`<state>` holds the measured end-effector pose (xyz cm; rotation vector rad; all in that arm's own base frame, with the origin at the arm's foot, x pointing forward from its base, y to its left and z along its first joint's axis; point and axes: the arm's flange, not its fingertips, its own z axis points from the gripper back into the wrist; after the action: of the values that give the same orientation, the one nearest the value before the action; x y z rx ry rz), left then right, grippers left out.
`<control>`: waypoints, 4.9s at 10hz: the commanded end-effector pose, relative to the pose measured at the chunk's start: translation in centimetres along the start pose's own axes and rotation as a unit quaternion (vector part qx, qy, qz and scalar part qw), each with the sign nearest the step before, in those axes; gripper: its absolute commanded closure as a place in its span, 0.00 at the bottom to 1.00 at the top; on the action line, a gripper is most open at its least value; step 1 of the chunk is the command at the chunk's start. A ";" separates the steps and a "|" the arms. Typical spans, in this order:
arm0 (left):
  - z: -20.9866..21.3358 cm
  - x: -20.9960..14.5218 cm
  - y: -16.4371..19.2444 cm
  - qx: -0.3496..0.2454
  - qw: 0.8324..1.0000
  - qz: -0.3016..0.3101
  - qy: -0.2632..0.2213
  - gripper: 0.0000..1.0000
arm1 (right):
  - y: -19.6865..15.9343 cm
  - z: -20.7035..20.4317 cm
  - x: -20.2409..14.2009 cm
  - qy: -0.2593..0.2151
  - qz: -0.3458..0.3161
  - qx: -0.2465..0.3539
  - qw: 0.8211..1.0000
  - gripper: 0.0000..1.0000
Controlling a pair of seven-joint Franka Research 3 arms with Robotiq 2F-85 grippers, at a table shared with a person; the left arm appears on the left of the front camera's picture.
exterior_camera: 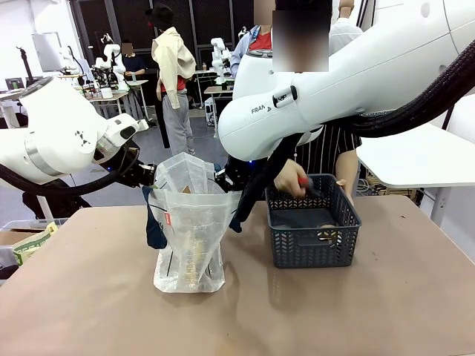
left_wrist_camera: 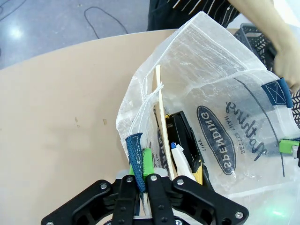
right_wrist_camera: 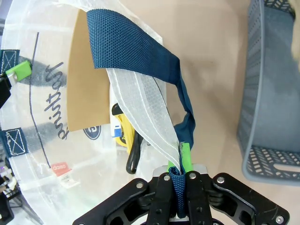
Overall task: Transfer purchased items from the store into the shopping bag.
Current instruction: Move the Reusable shopping bag to the right side of the table.
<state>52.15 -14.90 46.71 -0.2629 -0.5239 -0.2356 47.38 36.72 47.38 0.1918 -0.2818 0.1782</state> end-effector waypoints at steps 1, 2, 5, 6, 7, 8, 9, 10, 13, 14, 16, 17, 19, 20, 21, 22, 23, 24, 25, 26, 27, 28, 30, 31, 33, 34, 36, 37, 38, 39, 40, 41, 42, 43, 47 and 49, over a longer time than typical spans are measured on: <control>0.3 -0.2 0.1 0.001 1.000 0.000 -0.001 1.00 | 0.0 0.0 -0.1 0.002 -0.001 0.003 1.000 1.00; 0.3 -0.2 0.1 0.001 1.000 0.000 -0.001 1.00 | 0.0 0.0 -0.1 0.002 -0.001 0.003 1.000 1.00; 0.3 -0.2 0.1 0.001 1.000 0.000 -0.001 1.00 | 0.0 0.0 -0.1 0.002 -0.001 0.003 1.000 1.00; 0.3 -0.2 0.1 0.001 1.000 0.000 -0.001 1.00 | 0.0 0.0 -0.1 0.002 -0.001 0.003 1.000 1.00; 0.3 -0.2 0.1 0.001 1.000 0.000 -0.001 1.00 | 0.0 0.0 -0.1 0.002 -0.001 0.003 1.000 1.00; 0.3 -0.2 0.1 0.001 1.000 0.000 -0.001 1.00 | 0.0 0.0 -0.1 0.002 -0.001 0.003 1.000 1.00; 0.3 -0.2 0.1 0.001 1.000 0.000 -0.001 1.00 | 0.0 0.0 -0.1 0.002 -0.001 0.003 1.000 1.00; 0.3 -0.2 0.1 0.001 1.000 0.000 -0.001 1.00 | 0.0 0.0 -0.1 0.002 -0.001 0.003 1.000 1.00; 0.3 -0.2 0.1 0.001 1.000 0.000 -0.001 1.00 | 0.0 0.0 -0.1 0.002 -0.001 0.003 1.000 1.00; 0.3 -0.2 0.1 0.001 1.000 0.000 -0.001 1.00 | 0.0 0.0 -0.1 0.002 -0.001 0.003 1.000 1.00; 0.3 -0.2 0.1 0.001 1.000 0.000 -0.001 1.00 | 0.0 0.0 -0.1 0.002 -0.001 0.003 1.000 1.00; 0.3 -0.2 0.1 0.001 1.000 0.000 -0.001 1.00 | 0.0 0.0 -0.1 0.002 -0.001 0.003 1.000 1.00; 0.3 -0.2 0.1 0.001 1.000 0.000 -0.001 1.00 | 0.0 0.0 -0.1 0.002 -0.001 0.003 1.000 1.00; 0.3 -0.2 0.1 0.001 1.000 0.000 -0.001 1.00 | 0.0 0.0 -0.1 0.002 -0.001 0.003 1.000 1.00; 0.3 -0.2 0.1 0.001 1.000 0.000 -0.001 1.00 | 0.0 0.0 -0.1 0.002 -0.001 0.003 1.000 1.00; 0.3 -0.2 0.1 0.001 1.000 0.000 -0.001 1.00 | 0.0 0.0 -0.1 0.002 -0.001 0.003 1.000 1.00; 0.3 -0.2 0.1 0.001 1.000 0.000 -0.001 1.00 | 0.0 0.0 -0.1 0.002 -0.001 0.003 1.000 1.00; 0.3 -0.2 0.1 0.001 1.000 0.000 -0.001 1.00 | 0.0 0.0 -0.1 0.002 -0.001 0.003 1.000 1.00; 0.3 -0.2 0.1 0.001 1.000 0.000 -0.001 1.00 | 0.0 0.0 -0.1 0.002 -0.001 0.003 1.000 1.00; 0.3 -0.2 0.1 0.001 1.000 0.000 -0.001 1.00 | 0.0 0.0 -0.1 0.002 -0.001 0.003 1.000 1.00; 0.3 -0.2 0.1 0.001 1.000 0.000 -0.001 1.00 | 0.0 0.0 -0.1 0.002 -0.001 0.003 1.000 1.00; 0.3 -0.2 0.1 0.001 1.000 0.000 -0.001 1.00 | 0.0 0.0 -0.1 0.002 -0.001 0.003 1.000 1.00; 0.3 -0.2 0.1 0.001 1.000 0.000 -0.001 1.00 | 0.0 0.0 -0.1 0.002 -0.001 0.003 1.000 1.00; 0.3 -0.2 0.1 0.001 1.000 0.000 -0.001 1.00 | 0.0 0.0 -0.1 0.002 -0.001 0.003 1.000 1.00; 0.3 -0.2 0.1 0.001 1.000 0.000 -0.001 1.00 | 0.0 0.0 -0.1 0.002 -0.001 0.003 1.000 1.00; 0.3 -0.2 0.1 0.001 1.000 0.000 -0.001 1.00 | 0.0 0.0 -0.1 0.002 -0.001 0.003 1.000 1.00; 0.3 -0.2 0.1 0.001 1.000 0.000 -0.001 1.00 | 0.0 0.0 -0.1 0.002 -0.001 0.003 1.000 1.00; 0.3 -0.2 0.1 0.001 1.000 0.000 -0.001 1.00 | 0.0 0.0 -0.1 0.002 -0.001 0.003 1.000 1.00; 0.3 -0.2 0.1 0.001 1.000 0.000 -0.001 1.00 | 0.0 0.0 -0.1 0.002 -0.001 0.003 1.000 1.00; 0.3 -0.2 0.1 0.001 1.000 0.000 -0.001 1.00 | 0.0 0.0 -0.1 0.002 -0.001 0.003 1.000 1.00; 0.3 -0.2 0.1 0.001 1.000 0.000 -0.001 1.00 | 0.0 0.0 -0.1 0.002 -0.001 0.003 1.000 1.00; 0.3 -0.2 0.1 0.001 1.000 0.000 -0.001 1.00 | 0.0 0.0 -0.1 0.002 -0.001 0.003 1.000 1.00; 0.3 -0.2 0.1 0.001 1.000 0.000 -0.001 1.00 | 0.0 0.0 -0.1 0.002 -0.001 0.003 1.000 1.00; 0.3 -0.2 0.1 0.001 1.000 0.000 -0.001 1.00 | 0.0 0.0 -0.1 0.002 -0.001 0.003 1.000 1.00; 0.3 -0.2 0.1 0.001 1.000 0.000 -0.001 1.00 | 0.0 0.0 -0.1 0.002 -0.001 0.003 1.000 1.00; 0.3 -0.2 0.1 0.001 1.000 0.000 -0.001 1.00 | 0.0 0.0 -0.1 0.002 -0.001 0.003 1.000 1.00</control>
<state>52.14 -14.90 46.71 -0.2629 -0.5240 -0.2355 47.38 36.72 47.39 0.1919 -0.2819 0.1782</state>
